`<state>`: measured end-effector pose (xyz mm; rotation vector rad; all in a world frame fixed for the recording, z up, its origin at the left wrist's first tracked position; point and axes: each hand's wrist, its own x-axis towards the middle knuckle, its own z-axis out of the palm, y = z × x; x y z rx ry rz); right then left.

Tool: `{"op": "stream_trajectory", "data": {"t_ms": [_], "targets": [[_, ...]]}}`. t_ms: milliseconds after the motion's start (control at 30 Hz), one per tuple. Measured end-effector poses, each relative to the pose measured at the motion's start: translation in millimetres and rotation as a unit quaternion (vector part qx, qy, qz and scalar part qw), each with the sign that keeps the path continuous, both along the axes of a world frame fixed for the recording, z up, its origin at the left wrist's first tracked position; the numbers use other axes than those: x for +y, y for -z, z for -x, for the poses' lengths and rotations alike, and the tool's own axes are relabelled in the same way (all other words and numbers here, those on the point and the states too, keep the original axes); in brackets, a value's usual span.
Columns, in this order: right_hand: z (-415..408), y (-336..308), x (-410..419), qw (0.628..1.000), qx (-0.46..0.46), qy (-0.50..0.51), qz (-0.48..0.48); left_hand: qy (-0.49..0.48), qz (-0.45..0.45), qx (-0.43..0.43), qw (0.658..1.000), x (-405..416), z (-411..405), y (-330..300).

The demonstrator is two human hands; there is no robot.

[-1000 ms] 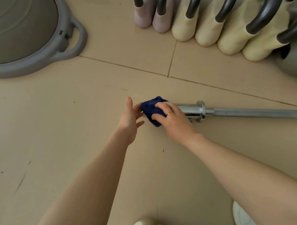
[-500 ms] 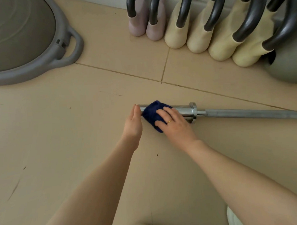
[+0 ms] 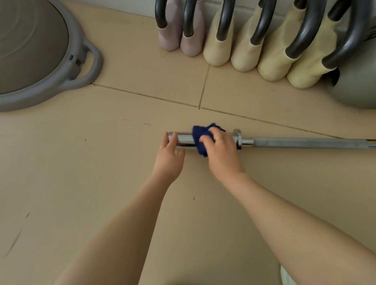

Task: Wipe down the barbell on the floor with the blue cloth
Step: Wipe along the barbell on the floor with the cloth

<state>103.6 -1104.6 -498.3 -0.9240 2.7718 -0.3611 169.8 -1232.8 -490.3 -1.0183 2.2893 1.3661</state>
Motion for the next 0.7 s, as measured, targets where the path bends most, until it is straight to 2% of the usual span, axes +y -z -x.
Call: {"op": "stream_trajectory", "data": {"t_ms": [33, 100, 167, 200, 267, 333, 400, 467, 533, 600, 700], "targets": [[-4.8, -1.8, 0.3, 0.999, -0.013, -0.048, 0.015, 0.011, 0.007, -0.009, 1.000, -1.2, 0.6, 1.1], [-5.2, -7.1, 8.8, 0.988, -0.112, -0.090, 0.048, 0.045, 0.035, -0.039, 0.998, -2.6, 2.1, 1.7], [-1.9, -15.6, 20.7, 0.964, -0.241, -0.024, 0.108, 0.086, 0.084, -0.079, 0.990, 0.7, 3.3, -0.9], [0.3, -20.6, 26.7, 0.953, -0.249, 0.040, 0.169, 0.107, 0.115, -0.098, 0.983, 4.1, 4.5, -2.3], [9.8, -27.3, 41.2, 0.923, -0.183, 0.197, 0.274, 0.137, 0.182, -0.117, 0.967, 12.0, 6.3, -6.1], [29.0, -23.0, 60.3, 0.889, -0.114, 0.320, 0.307, 0.188, 0.250, -0.091, 0.946, 21.3, 8.9, -8.4], [51.4, -14.5, 78.1, 0.863, -0.122, 0.399, 0.285, 0.281, 0.298, -0.034, 0.912, 35.3, 16.0, -9.2], [60.7, -9.1, 84.0, 0.874, -0.157, 0.402, 0.224, 0.346, 0.308, 0.008, 0.887, 52.1, 28.0, -8.0], [51.3, -8.8, 77.1, 0.913, -0.185, 0.321, 0.170, 0.366, 0.300, 0.012, 0.881, 66.6, 40.6, -5.7], [32.5, -9.9, 66.9, 0.945, -0.184, 0.236, 0.132, 0.384, 0.301, 0.003, 0.873, 76.5, 47.3, -2.4], [19.8, -9.5, 68.0, 0.966, -0.150, 0.186, 0.100, 0.392, 0.323, -0.008, 0.862, 86.2, 46.2, -1.1]]}}
